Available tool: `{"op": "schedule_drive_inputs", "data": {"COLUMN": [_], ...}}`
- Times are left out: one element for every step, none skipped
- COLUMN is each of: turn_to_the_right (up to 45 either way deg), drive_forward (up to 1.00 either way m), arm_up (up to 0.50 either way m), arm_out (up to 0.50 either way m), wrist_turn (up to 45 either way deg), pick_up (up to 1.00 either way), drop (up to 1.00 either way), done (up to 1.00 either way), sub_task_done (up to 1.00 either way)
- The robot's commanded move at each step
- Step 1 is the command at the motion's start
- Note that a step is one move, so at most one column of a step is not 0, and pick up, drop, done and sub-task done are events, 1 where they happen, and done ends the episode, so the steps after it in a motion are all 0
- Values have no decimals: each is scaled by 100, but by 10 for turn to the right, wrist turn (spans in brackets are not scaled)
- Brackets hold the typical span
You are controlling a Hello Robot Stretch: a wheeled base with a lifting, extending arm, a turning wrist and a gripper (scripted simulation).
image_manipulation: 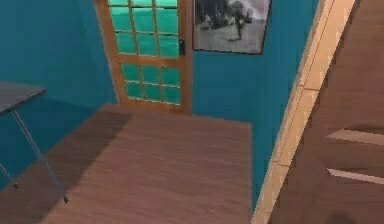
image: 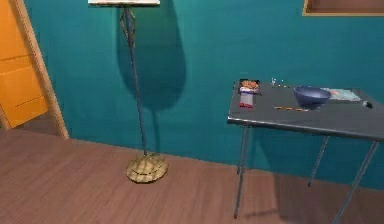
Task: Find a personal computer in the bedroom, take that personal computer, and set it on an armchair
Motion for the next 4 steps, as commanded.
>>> {"op": "schedule_drive_inputs", "data": {"turn_to_the_right": [90,0,-450,-150], "drive_forward": [0,30,0,0], "arm_up": [0,0,0,0], "arm_out": [0,0,0,0], "wrist_turn": [0,0,0,0], "pick_up": [0,0,0,0], "drop": [0,0,0,0], "done": [0,0,0,0], "sub_task_done": [0,0,0,0]}}
